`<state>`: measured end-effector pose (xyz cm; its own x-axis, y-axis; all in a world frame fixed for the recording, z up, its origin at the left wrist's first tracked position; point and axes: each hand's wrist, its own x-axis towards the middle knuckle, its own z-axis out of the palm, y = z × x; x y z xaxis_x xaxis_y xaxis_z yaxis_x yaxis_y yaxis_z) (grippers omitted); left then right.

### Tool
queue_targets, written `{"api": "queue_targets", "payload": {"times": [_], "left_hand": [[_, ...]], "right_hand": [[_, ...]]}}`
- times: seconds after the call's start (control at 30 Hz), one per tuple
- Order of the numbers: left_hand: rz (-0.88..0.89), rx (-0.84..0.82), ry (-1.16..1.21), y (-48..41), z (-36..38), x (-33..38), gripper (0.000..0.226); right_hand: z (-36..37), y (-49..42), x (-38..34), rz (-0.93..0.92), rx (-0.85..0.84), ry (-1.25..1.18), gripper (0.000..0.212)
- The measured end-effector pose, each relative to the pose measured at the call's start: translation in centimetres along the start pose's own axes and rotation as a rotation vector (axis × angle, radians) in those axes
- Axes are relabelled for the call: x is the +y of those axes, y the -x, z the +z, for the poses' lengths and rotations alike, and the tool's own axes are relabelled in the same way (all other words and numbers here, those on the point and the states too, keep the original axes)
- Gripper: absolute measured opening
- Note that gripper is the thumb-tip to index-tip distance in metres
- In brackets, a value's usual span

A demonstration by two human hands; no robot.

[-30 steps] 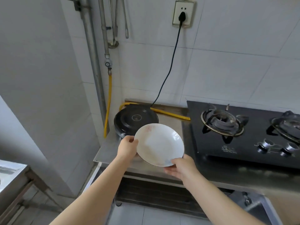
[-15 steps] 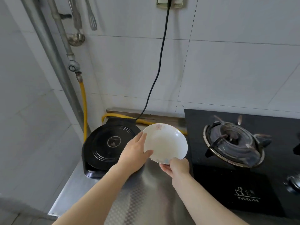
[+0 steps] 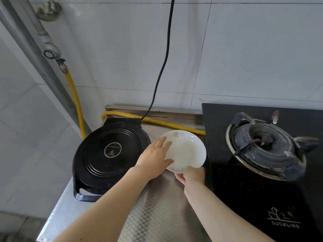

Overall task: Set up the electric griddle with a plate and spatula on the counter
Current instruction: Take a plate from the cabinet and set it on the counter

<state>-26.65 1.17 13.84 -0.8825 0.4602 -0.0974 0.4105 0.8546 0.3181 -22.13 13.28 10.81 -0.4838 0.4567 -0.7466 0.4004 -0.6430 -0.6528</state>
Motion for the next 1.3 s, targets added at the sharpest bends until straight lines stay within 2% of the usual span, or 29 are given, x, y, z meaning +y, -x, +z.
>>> {"api": "queue_targets", "payload": {"times": [0.17, 0.3, 0.37, 0.47, 0.63, 0.7, 0.8, 0.93, 1.13, 1.3], "left_hand": [[-0.002, -0.006, -0.002, -0.1, 0.4, -0.4, 0.064], [0.008, 0.013, -0.009, 0.2, 0.3, -0.4, 0.062], [0.011, 0.022, -0.011, 0.6, 0.1, -0.5, 0.062], [0.007, 0.035, -0.013, 1.6, -0.5, -0.6, 0.062], [0.038, 0.086, -0.016, 4.2, -1.6, 0.0, 0.059], [0.057, 0.114, 0.003, 6.0, -2.2, 0.5, 0.057], [0.06, 0.157, 0.045, 9.1, -2.7, 1.0, 0.054], [0.04, 0.223, 0.091, 13.9, -2.7, 1.0, 0.052], [0.015, 0.356, 0.209, 20.5, -0.4, 0.5, 0.041], [0.014, 0.438, 0.26, 25.7, 4.2, -0.2, 0.02]], "right_hand": [[-0.3, -0.9, -0.1, -0.006, 0.026, 0.094, 0.049], [-0.8, -0.8, -0.2, 0.108, 0.039, 0.035, 0.024], [-1.0, -0.5, -0.2, 0.128, 0.047, 0.01, 0.022], [-1.2, 0.2, 0.1, 0.015, 0.04, 0.084, 0.047], [-2.3, 3.4, -0.1, -0.045, -0.007, 0.146, 0.069], [-2.9, 4.8, 0.3, -0.084, -0.027, 0.167, 0.062], [-4.0, 7.6, 1.0, -0.112, -0.05, 0.158, 0.036], [-5.6, 12.0, 2.8, -0.115, -0.12, 0.102, 0.022], [-8.4, 16.3, 7.5, -0.207, -0.174, 0.217, 0.026], [-11.6, 16.2, 13.4, -0.193, -0.194, 0.292, 0.027]]}}
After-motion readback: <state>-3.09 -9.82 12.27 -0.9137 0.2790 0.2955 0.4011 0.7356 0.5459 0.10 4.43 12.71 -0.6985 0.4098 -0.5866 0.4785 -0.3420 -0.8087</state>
